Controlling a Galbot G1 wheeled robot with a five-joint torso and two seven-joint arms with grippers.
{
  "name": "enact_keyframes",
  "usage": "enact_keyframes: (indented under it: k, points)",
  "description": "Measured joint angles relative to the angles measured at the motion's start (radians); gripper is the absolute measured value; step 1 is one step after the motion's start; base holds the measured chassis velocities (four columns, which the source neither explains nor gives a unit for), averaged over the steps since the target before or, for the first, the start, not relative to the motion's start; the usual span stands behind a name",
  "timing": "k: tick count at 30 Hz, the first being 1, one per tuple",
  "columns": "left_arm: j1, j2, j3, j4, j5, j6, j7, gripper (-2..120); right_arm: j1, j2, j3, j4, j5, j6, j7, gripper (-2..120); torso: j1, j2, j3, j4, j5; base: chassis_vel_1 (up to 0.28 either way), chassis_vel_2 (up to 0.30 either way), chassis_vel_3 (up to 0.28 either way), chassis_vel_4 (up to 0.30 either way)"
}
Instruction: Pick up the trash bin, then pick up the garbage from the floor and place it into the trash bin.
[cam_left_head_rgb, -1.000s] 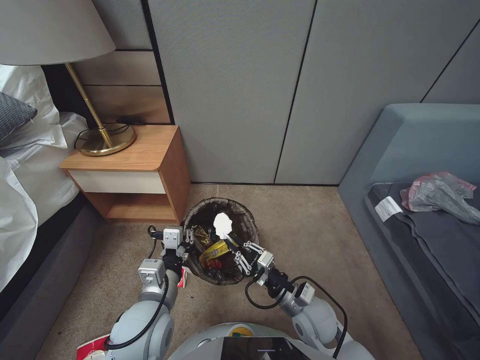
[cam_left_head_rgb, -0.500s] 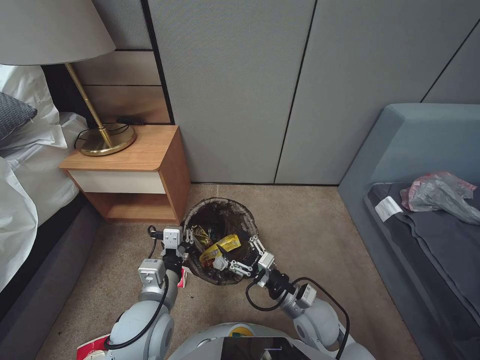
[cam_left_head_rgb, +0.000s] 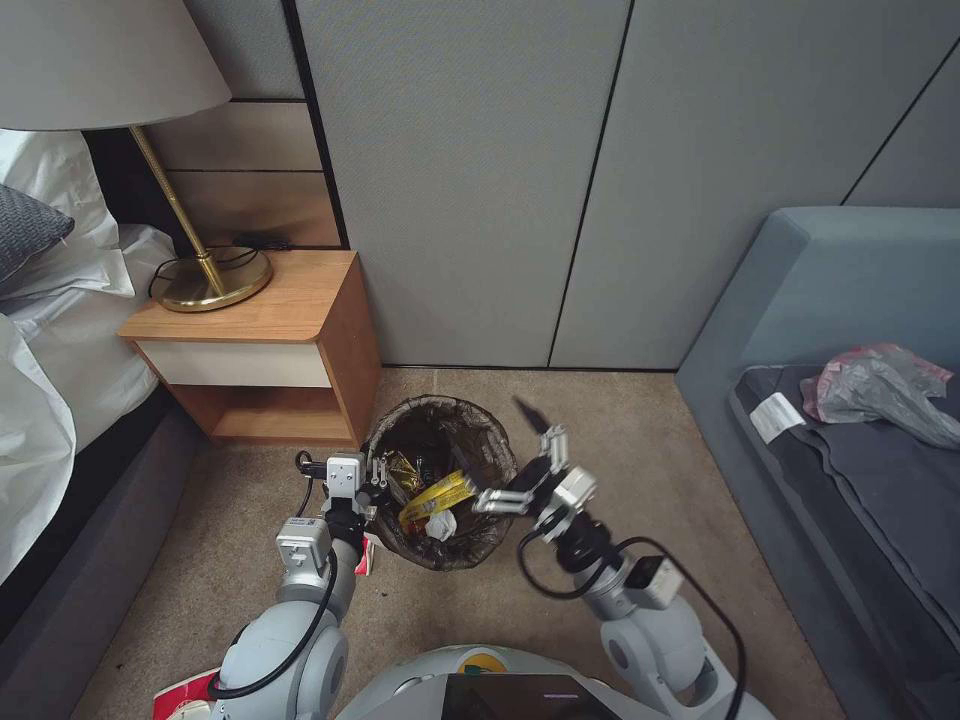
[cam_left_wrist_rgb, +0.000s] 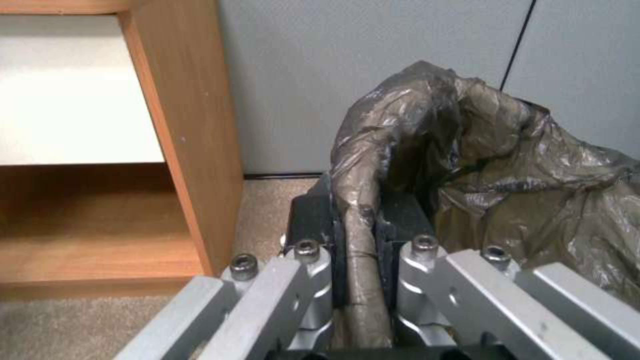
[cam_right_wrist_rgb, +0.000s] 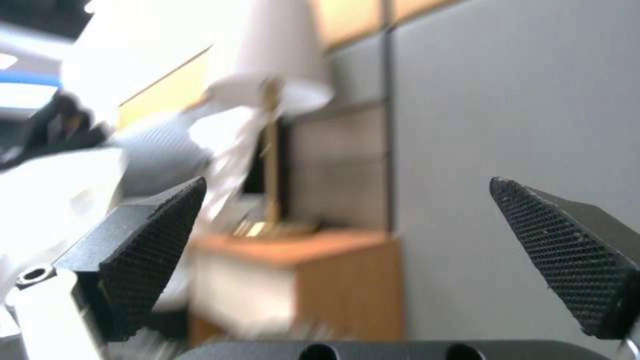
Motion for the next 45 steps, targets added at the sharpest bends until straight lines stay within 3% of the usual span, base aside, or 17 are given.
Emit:
enact_keyframes:
  k: [8,13,17,24,45]
  points:
    - [0.000,0.000,0.000,0.000,0.000,0.000,0.000,7,-0.007,0.050,0.085,0.098,0.071,0.001,0.073,100,0.000,0.000,0.000,-0.0001,0.0000,0.000,0.000,0.000,0.000]
    - [0.000,0.000,0.000,0.000,0.000,0.000,0.000,7,-0.022,0.084,0.192,0.124,0.125,0.006,0.103,100,0.000,0.000,0.000,0.0000,0.0001,0.000,0.000,0.000,0.000]
    - [0.053,0.045,0.042,-0.046,0.043,-0.032,0.008,7,-0.052,0.094,0.262,0.122,0.137,0.025,0.132,100,0.000,0.000,0.000,0.0002,0.0004,0.000,0.000,0.000,0.000]
    - [0.082,0.066,0.065,-0.055,0.008,-0.010,0.018,7,-0.051,0.103,0.283,0.125,0.081,-0.020,0.239,100,0.000,0.000,0.000,0.0001,0.0001,0.000,0.000,0.000,0.000]
    - [0.107,0.077,0.068,-0.062,-0.032,0.015,0.008,7,-0.034,0.097,0.280,0.117,0.055,-0.054,0.293,100,0.000,0.000,0.000,0.0000,0.0000,0.000,0.000,0.000,0.000]
